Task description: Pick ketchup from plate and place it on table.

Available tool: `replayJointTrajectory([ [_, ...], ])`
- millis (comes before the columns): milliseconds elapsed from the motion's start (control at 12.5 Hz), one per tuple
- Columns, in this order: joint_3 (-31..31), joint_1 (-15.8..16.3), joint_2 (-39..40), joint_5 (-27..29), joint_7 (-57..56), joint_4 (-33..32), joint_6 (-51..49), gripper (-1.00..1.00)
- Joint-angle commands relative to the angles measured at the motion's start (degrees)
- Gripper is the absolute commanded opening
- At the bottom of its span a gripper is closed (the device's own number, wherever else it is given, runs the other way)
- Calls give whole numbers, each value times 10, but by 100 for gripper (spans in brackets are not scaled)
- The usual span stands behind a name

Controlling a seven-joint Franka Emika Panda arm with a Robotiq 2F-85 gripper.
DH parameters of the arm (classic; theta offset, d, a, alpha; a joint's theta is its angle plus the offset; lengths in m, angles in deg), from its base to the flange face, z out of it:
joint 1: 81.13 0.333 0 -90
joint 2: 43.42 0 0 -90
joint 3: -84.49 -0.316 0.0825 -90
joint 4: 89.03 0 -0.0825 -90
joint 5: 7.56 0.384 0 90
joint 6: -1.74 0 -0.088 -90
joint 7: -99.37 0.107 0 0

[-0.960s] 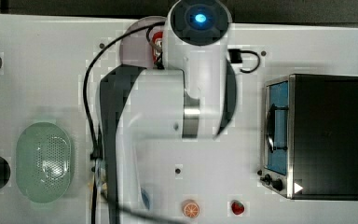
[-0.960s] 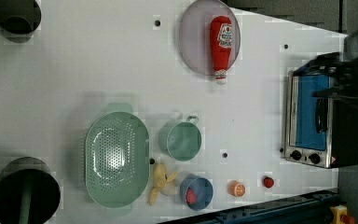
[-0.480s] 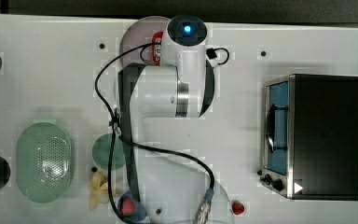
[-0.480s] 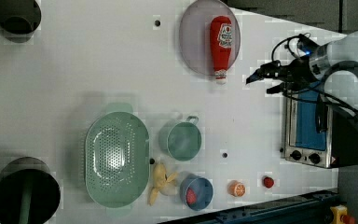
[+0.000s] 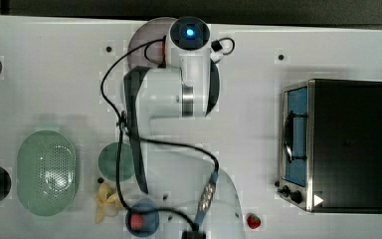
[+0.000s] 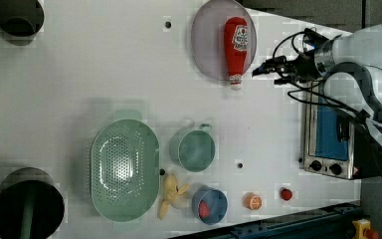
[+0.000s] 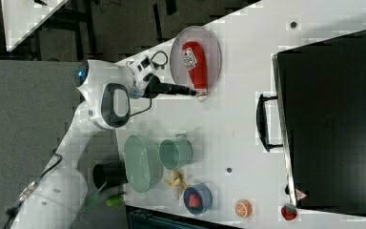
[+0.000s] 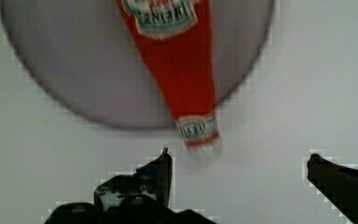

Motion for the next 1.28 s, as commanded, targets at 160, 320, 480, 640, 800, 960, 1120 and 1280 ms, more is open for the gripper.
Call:
replayJointTrajectory([
  [160,-3,14,78,-32,-31,70,53,100],
  [320,-3,16,116,-41,-31,107,81,100],
  [480,-3,17,149,-44,-31,136,96,100],
  [640,-1,17,175,-44,-31,154,105,100],
  [800,-1,18,197,-44,-31,165,125,100],
  [960,0,18,209,-44,-31,169,134,100],
  [1120,1,18,209,-44,-31,173,135,100],
  [1280,2,18,207,-44,-31,181,135,69],
])
